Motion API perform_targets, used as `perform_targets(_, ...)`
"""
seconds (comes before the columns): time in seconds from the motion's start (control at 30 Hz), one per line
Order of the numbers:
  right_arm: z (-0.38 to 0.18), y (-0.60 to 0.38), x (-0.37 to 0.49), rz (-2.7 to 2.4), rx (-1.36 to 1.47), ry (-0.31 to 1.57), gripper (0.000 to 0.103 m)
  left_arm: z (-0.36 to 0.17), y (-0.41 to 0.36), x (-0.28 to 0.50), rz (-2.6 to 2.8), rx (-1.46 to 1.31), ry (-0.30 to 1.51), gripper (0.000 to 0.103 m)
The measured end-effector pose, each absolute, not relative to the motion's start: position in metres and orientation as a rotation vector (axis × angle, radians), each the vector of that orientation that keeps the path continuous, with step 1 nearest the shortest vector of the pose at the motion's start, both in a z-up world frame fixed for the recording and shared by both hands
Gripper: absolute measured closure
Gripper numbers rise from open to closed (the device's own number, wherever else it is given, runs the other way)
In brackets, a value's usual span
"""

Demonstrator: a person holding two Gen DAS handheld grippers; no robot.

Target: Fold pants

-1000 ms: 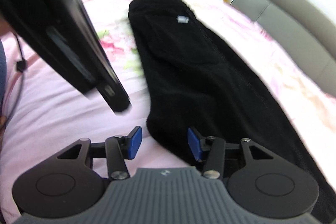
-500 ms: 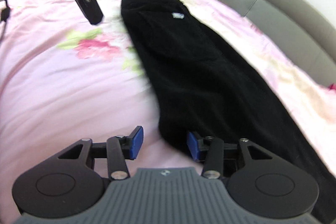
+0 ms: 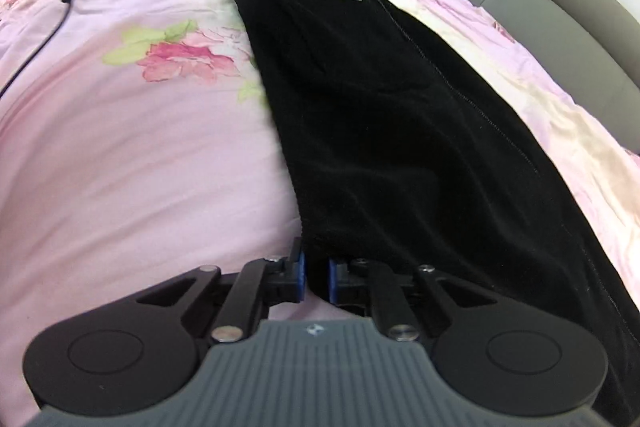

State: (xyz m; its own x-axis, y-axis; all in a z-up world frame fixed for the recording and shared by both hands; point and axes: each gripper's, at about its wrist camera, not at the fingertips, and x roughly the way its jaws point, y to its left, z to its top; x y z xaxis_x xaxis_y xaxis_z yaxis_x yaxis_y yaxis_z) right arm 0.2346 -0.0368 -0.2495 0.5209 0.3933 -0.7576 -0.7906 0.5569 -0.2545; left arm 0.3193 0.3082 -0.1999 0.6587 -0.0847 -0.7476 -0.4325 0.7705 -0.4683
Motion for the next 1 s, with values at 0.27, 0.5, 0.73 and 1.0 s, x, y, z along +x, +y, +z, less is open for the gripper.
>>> perform_targets(0.27, -0.249, -0.033, 0.244, 0.762, -0.611, 0.753, 0.096, -0.238, 0.336, 0.349, 0.263, -0.894, 0.725, 0.039)
perform_targets(0.5, -0.235, -0.034, 0.250, 0.766, -0.563, 0.776, 0.095, -0.201, 0.302, 0.357, 0.368, -0.543, 0.676, 0.073)
perform_targets(0.73, -0.242, -0.031, 0.254, 0.755, -0.555, 0.810, 0.095, -0.234, 0.294, 0.384, 0.418, -0.358, 0.822, 0.068)
perform_targets(1.0, -0.228, -0.062, 0.252, 0.739, -0.456, 0.857, 0.090, -0.194, 0.290, 0.369, 0.414, -0.344, 0.877, 0.051)
